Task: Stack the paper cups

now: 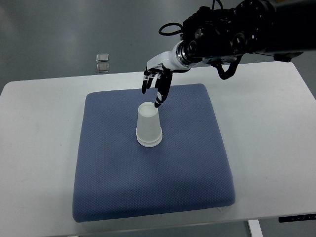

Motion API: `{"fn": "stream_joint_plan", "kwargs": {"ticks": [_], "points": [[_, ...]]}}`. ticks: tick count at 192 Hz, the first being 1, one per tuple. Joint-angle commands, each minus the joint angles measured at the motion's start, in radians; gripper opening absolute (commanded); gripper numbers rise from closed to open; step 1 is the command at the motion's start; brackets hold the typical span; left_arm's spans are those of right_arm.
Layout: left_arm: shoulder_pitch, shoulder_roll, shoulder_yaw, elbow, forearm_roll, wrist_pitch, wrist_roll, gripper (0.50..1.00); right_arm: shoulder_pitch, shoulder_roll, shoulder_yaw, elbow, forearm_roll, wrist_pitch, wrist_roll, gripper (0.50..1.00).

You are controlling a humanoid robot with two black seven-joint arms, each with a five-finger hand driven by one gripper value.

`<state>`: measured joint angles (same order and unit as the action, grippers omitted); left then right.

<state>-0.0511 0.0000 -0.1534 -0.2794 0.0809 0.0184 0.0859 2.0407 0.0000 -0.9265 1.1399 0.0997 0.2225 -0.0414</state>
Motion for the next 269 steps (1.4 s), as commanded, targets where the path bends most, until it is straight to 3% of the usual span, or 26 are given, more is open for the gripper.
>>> {"fn": "stream_joint_plan", "kwargs": {"ticks": [1,49,80,99,155,181,208,269], "points": [[0.001,0.000,0.001,-0.001,0.000,0.000,0.000,1.000,-0.011,0.000,0.000,-0.002,0.000,-0.008,0.002,0.856],[-0.001,0.000,0.000,0.002,0.000,0.000,0.000,1.000,-0.089,0.000,0.003,-0.084,0.002,-0.052,0.031,0.860],[0.001,0.000,-0.002,0.002,0.000,0.000,0.000,1.000,-0.198,0.000,0.061,-0.166,0.014,-0.137,0.095,0.860],[0.001,0.000,-0.002,0.003,0.000,0.000,0.000,1.000,-0.287,0.000,0.169,-0.200,0.014,-0.189,0.101,0.860],[0.001,0.000,0.000,0.000,0.000,0.000,0.002,1.000,-0.591,-0.196,0.638,-0.310,0.054,-0.311,0.135,0.866],[-0.001,0.000,0.001,0.000,0.000,0.000,0.000,1.000,-0.738,-0.207,0.877,-0.417,0.170,-0.304,0.140,0.893],[0.001,0.000,0.000,0.002,-0.001,0.000,0.000,1.000,-0.861,-0.206,1.092,-0.480,0.184,-0.287,0.187,0.909],[-0.001,0.000,0.000,0.002,0.000,0.000,0.000,1.000,-1.099,-0.175,1.367,-0.509,0.180,-0.106,0.285,0.921]]}}
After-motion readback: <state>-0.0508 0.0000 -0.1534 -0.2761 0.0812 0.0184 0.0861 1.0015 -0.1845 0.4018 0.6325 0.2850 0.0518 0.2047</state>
